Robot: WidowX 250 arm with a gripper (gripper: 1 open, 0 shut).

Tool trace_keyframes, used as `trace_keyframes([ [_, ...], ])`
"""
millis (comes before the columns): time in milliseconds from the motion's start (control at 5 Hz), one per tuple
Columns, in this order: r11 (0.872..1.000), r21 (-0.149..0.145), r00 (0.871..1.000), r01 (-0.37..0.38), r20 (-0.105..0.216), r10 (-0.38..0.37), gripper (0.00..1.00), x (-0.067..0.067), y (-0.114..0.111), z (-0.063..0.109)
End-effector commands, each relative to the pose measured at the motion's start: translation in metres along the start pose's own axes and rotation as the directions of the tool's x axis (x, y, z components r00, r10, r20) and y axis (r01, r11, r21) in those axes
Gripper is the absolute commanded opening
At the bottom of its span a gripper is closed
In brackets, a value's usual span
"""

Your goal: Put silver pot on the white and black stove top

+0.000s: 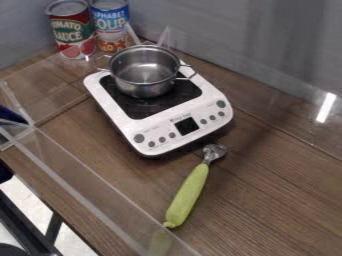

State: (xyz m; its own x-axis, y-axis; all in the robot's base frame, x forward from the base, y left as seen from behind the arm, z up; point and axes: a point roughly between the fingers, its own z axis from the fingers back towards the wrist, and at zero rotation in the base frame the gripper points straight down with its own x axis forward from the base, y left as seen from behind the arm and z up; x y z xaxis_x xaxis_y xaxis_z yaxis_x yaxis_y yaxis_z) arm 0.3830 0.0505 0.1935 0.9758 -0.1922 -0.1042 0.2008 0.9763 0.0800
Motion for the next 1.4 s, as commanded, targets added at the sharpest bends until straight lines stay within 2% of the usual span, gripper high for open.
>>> trace_keyframes([
  [0,1.000,0.008,0.999,-0.017,0.050,0.017,1.00,-0.002,-0.009,0.010],
  [200,0.999,-0.006,0.999,-0.039,0.034,0.039,1.00,-0.004,-0.011,0.003],
  [600,0.995,-0.045,0.995,-0.093,0.014,0.094,1.00,-0.015,0.009,-0.005],
  [800,0.984,-0.066,0.986,-0.165,-0.005,0.165,1.00,-0.022,0.013,-0.003],
  [1200,0.971,-0.085,0.975,-0.223,-0.047,0.219,1.00,-0.032,0.002,0.005],
])
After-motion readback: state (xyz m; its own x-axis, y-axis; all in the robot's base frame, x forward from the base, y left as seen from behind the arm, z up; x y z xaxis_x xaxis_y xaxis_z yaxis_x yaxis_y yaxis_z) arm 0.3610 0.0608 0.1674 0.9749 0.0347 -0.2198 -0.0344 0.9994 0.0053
